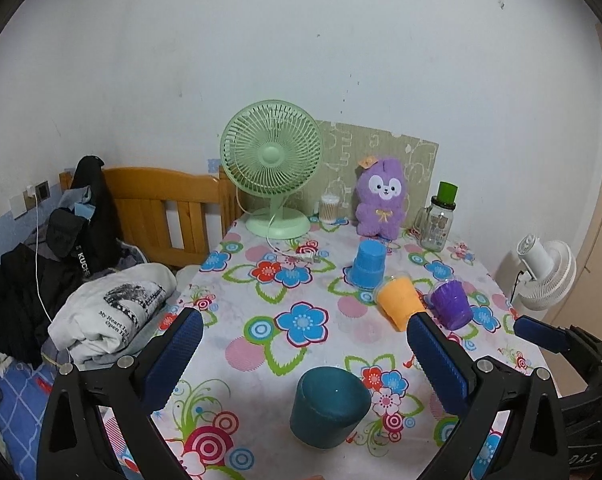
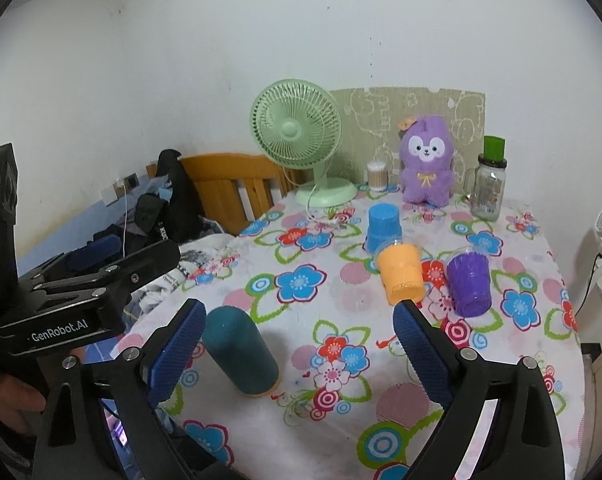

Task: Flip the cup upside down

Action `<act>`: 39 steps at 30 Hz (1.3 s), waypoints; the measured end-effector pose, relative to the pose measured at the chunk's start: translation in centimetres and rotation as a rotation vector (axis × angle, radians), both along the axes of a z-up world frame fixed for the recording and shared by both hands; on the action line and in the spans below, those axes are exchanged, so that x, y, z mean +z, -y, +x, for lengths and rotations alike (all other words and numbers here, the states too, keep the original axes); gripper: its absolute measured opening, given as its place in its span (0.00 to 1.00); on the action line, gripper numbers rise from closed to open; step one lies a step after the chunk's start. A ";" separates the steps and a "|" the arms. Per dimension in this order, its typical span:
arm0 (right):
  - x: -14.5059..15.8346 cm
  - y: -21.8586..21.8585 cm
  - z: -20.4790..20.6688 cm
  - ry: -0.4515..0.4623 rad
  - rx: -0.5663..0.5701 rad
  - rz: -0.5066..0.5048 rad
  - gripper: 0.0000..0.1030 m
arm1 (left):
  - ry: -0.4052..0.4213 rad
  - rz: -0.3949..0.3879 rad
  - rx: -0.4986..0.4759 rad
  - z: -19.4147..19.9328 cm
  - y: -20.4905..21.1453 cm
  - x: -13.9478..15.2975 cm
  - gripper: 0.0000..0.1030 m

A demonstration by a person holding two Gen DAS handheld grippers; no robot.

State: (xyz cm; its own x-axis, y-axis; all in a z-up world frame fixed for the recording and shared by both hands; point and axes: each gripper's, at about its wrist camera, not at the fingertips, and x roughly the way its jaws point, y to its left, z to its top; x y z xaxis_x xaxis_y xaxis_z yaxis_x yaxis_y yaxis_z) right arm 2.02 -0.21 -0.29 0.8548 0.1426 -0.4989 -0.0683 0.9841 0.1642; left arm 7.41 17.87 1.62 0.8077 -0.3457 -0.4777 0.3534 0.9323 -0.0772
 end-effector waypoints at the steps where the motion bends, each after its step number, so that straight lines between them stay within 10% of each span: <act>1: 0.2 0.0 -0.1 0.007 -0.003 -0.003 0.96 | 0.005 0.000 0.000 -0.1 0.0 0.1 1.00; 39: 0.6 -0.4 -0.4 0.023 -0.007 -0.005 0.97 | 0.029 0.016 -0.010 -0.7 -0.2 0.4 1.00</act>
State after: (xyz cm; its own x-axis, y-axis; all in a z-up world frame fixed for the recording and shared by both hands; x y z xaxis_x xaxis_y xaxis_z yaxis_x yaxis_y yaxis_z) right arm 1.66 0.15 0.28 0.8670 0.1342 -0.4799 -0.0653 0.9853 0.1576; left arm 6.72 18.06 2.03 0.8181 -0.3462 -0.4592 0.3643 0.9298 -0.0519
